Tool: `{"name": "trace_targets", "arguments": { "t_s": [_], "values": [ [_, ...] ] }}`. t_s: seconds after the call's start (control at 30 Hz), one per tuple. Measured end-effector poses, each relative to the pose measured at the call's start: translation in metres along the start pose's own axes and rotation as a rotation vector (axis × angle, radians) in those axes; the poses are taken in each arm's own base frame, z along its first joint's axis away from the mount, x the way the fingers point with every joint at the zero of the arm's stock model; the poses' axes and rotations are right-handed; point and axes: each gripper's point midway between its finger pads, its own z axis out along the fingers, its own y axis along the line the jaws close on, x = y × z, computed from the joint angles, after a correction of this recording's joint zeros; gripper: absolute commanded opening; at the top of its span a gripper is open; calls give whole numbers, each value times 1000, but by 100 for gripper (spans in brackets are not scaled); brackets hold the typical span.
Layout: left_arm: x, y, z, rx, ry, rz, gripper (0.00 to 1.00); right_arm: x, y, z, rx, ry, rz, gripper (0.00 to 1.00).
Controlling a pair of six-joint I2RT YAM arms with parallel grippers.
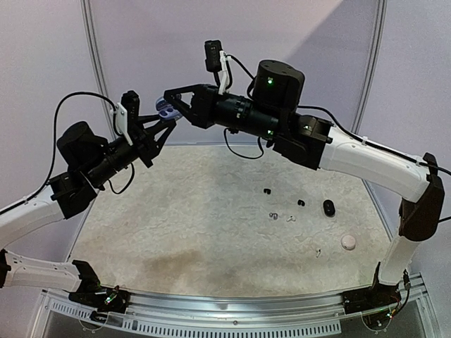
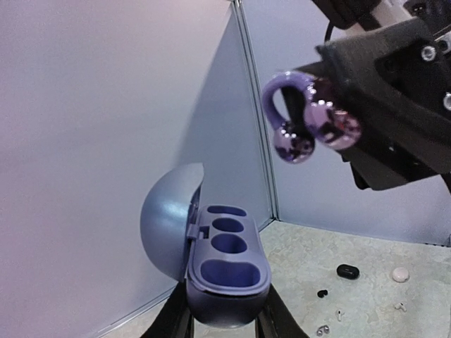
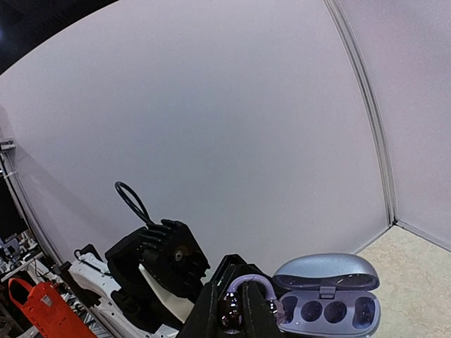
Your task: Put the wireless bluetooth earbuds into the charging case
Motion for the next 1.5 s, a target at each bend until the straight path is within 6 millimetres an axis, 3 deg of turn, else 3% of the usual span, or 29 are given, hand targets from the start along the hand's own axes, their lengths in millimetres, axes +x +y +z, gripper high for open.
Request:
{"name": "trace_targets", "arguments": {
  "t_s": [0.23,0.5,0.93,1.5],
  "values": [
    [-9,-5,-5,8,-19,-39,0,0,13,4,83,-30,-29,9],
    [-20,-8,-15,10,-49,-55,0,24,-10,11,211,4,-78,9],
    [-6,-8,-15,1,-4,-74,0,29,-25,19,274,-3,-122,8],
    [0,-5,-15,-19,23,-73,0,44,-19,25,297,35,-195,9]
  ]
}}
